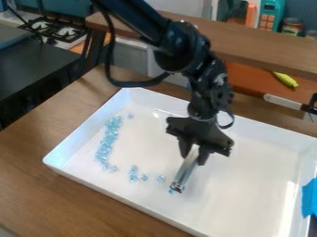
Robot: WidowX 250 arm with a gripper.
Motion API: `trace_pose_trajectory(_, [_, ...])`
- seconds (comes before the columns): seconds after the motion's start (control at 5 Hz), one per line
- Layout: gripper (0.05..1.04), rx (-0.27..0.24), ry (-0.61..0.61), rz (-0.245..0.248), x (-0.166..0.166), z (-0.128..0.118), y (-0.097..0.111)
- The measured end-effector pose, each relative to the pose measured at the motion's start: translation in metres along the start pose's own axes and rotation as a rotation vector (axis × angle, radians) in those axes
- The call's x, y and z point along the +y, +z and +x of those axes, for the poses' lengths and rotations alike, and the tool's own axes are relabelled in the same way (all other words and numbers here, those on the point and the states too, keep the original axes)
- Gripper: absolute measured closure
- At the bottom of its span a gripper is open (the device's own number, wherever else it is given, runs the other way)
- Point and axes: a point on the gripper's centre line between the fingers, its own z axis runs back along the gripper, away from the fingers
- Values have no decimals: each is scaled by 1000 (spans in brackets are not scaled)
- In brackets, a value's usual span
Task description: Sweep into pile
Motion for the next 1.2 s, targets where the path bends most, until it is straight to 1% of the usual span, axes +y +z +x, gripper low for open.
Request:
trace_pose_trajectory(0.2, [725,7,15,4,15,-1,-13])
trace_pose_trajectory(0.4, [725,15,24,-20,22,-8,-15])
trace_pose_trajectory(0.6, [725,25,16,-10,33,-13,-15])
trace_pose_trajectory(0.8, [725,3,39,74,57,-9,-17])
trace_pose_trajectory(1.0, [725,-27,96,218,100,-8,-19])
trace_pose_trajectory(1.2, [725,-101,135,366,134,-10,-18])
